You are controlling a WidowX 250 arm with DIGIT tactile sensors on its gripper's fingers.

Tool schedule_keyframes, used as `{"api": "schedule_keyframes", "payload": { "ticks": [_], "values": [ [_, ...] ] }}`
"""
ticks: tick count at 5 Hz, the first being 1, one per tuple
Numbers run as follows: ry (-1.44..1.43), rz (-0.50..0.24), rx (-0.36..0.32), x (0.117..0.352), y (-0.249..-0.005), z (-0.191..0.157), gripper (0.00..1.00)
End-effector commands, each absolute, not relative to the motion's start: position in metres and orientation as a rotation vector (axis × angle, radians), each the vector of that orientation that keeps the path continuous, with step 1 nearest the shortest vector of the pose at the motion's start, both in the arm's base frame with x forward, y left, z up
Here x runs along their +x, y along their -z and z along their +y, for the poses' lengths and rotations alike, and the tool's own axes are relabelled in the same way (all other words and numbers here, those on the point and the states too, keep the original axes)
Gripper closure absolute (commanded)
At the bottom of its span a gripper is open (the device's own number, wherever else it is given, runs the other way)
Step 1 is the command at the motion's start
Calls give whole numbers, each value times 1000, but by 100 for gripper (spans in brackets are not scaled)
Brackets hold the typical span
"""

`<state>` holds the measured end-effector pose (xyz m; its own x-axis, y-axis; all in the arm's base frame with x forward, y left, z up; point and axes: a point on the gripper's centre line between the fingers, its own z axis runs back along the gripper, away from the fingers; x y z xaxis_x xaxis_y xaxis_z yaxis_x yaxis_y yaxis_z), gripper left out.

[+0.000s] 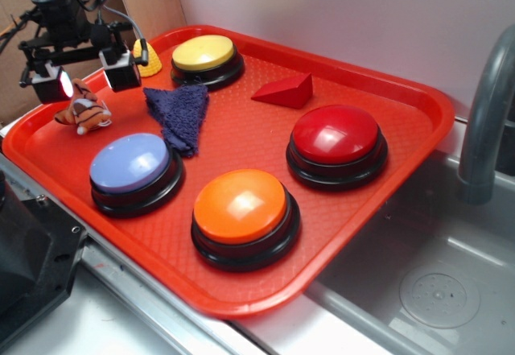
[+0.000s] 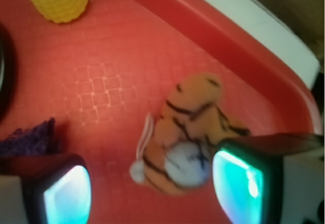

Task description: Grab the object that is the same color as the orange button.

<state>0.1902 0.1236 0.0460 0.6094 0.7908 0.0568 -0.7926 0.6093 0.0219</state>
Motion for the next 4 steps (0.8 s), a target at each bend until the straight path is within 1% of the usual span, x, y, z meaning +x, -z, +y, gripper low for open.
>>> {"api": "schedule_keyframes", "payload": {
  "ticks": [1, 2, 3, 4],
  "values": [
    [-911, -67, 111, 172, -52, 135, 0],
    [-873, -52, 136, 167, -43, 138, 0],
    [-828, -60, 132, 172, -28, 139, 0],
    [-789, -93, 87, 180, -21, 141, 100]
  ]
}}
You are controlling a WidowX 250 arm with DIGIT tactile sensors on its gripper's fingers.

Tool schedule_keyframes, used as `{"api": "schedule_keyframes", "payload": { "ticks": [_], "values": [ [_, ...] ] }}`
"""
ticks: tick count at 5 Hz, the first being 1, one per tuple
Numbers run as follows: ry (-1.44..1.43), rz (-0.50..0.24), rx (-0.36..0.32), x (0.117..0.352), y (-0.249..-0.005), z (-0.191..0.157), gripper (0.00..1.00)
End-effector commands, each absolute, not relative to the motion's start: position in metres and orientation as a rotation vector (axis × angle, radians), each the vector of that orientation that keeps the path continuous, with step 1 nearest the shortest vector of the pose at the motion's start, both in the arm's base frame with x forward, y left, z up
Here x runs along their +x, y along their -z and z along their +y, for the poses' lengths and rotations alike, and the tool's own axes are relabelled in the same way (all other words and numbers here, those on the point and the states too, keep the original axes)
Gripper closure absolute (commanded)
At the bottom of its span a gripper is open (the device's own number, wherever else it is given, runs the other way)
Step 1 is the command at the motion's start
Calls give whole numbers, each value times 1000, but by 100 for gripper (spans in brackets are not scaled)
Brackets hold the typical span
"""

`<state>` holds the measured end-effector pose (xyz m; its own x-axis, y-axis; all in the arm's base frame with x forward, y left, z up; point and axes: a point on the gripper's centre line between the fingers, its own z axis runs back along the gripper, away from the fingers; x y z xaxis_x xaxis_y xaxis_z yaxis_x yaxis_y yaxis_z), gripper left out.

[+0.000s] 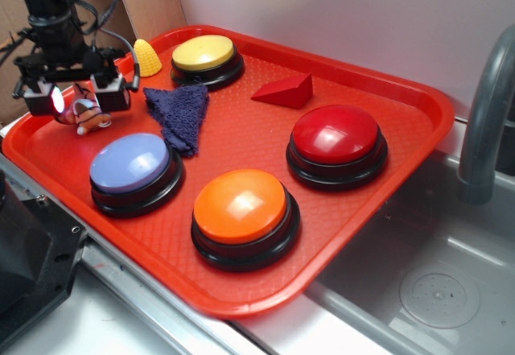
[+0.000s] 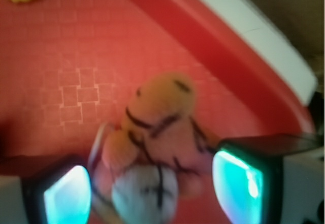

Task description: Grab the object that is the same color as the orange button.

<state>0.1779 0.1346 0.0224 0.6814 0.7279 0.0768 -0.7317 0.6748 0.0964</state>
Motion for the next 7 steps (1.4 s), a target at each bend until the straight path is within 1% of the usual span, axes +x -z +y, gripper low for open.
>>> {"api": "schedule_keyframes", "payload": {
  "ticks": [1, 2, 3, 4, 5, 6, 7],
  "values": [
    [-781, -102, 87, 181, -20, 141, 100],
    [-701, -112, 80, 178, -33, 140, 100],
    [-444, -22, 132, 174, -84, 112, 100],
    [-197, -72, 102, 189, -134, 66, 100],
    [50, -98, 17, 201, -187, 19, 100],
    [301, -161, 65, 193, -225, -6, 100],
    [428, -148, 16, 184, -235, -7, 100]
  ]
}}
